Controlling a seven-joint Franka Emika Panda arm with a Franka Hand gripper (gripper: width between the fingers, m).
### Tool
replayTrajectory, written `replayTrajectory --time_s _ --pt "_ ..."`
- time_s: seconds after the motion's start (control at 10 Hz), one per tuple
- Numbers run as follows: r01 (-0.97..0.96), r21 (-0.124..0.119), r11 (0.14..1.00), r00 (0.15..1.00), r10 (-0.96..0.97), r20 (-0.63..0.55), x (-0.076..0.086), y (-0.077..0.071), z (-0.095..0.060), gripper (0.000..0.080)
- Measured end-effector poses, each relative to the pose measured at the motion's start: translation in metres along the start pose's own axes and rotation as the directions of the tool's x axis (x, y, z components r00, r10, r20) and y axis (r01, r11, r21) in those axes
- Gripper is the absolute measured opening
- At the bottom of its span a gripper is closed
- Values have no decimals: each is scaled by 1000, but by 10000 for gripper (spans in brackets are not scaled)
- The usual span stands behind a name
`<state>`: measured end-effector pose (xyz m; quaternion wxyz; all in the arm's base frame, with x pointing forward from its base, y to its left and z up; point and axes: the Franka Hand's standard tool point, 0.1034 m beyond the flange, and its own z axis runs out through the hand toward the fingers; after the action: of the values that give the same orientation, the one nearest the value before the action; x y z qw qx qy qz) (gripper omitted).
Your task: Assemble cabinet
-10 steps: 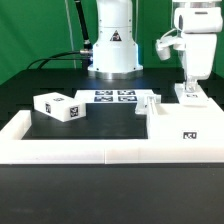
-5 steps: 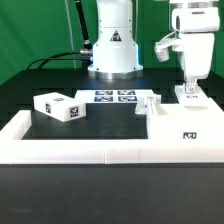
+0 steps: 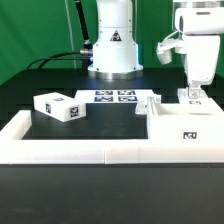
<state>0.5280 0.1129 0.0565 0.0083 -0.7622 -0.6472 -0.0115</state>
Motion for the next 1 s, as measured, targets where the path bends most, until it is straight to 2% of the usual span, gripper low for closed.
replayTrajectory --time_s 0.1,0.3,0.6,0.7,0.9,1.0 --pt "4 -11 1000 1000 -4 -6 0 12 0 72" --pt "14 -22 1000 1000 -14 -12 0 25 0 72" --pt "38 -34 999 999 -39 -18 2 38 -1 72" --pt "38 -19 999 999 -38 -9 2 41 -1 72" --pt "33 -8 999 999 -33 -4 3 49 0 72" --pt "31 8 1000 1000 -31 3 2 52 0 72"
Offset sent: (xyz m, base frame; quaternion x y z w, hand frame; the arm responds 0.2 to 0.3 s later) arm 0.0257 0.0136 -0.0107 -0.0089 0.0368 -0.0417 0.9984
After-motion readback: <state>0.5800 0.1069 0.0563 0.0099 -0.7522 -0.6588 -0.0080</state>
